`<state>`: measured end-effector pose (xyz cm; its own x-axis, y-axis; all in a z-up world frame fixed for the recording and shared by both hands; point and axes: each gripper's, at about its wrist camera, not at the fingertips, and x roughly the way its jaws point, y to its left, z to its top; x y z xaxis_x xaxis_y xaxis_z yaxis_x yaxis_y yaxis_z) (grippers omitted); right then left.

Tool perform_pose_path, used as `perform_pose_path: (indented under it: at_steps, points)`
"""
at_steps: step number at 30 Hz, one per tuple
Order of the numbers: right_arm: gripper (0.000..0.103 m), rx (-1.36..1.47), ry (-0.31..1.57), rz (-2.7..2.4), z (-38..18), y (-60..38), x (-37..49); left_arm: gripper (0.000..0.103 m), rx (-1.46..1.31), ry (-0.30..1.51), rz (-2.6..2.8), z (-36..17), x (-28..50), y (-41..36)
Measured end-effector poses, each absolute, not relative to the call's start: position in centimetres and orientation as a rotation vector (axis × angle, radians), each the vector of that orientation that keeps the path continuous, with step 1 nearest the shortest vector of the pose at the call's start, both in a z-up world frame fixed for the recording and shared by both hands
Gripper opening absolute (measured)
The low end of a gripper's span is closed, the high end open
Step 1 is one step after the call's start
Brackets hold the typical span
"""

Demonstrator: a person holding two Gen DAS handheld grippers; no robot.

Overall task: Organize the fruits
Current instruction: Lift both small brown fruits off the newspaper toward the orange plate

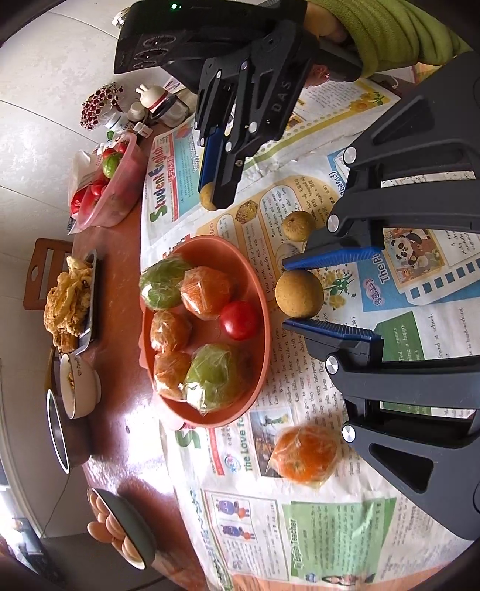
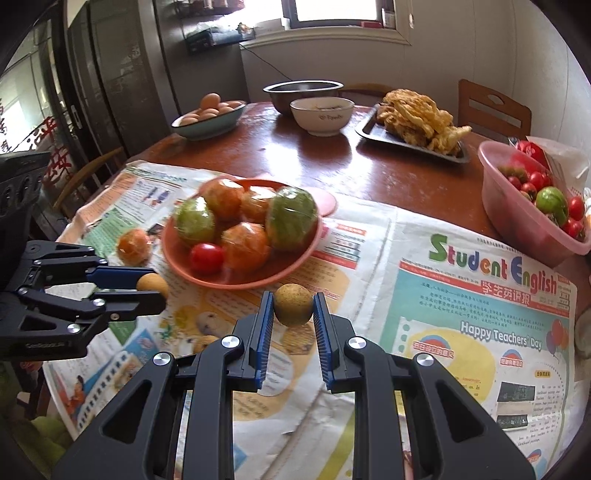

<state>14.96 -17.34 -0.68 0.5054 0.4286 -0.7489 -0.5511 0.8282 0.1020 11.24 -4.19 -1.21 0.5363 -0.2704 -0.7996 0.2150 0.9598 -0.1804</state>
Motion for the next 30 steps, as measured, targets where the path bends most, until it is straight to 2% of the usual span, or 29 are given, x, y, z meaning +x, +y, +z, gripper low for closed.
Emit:
perform_pose_path:
  at_steps: [30]
  points:
    - [0.021, -0.179, 0.76, 0.636, 3.7, -15.7, 15.9, 0.02, -0.076, 0.899, -0.242, 1.7, 12.7, -1.6]
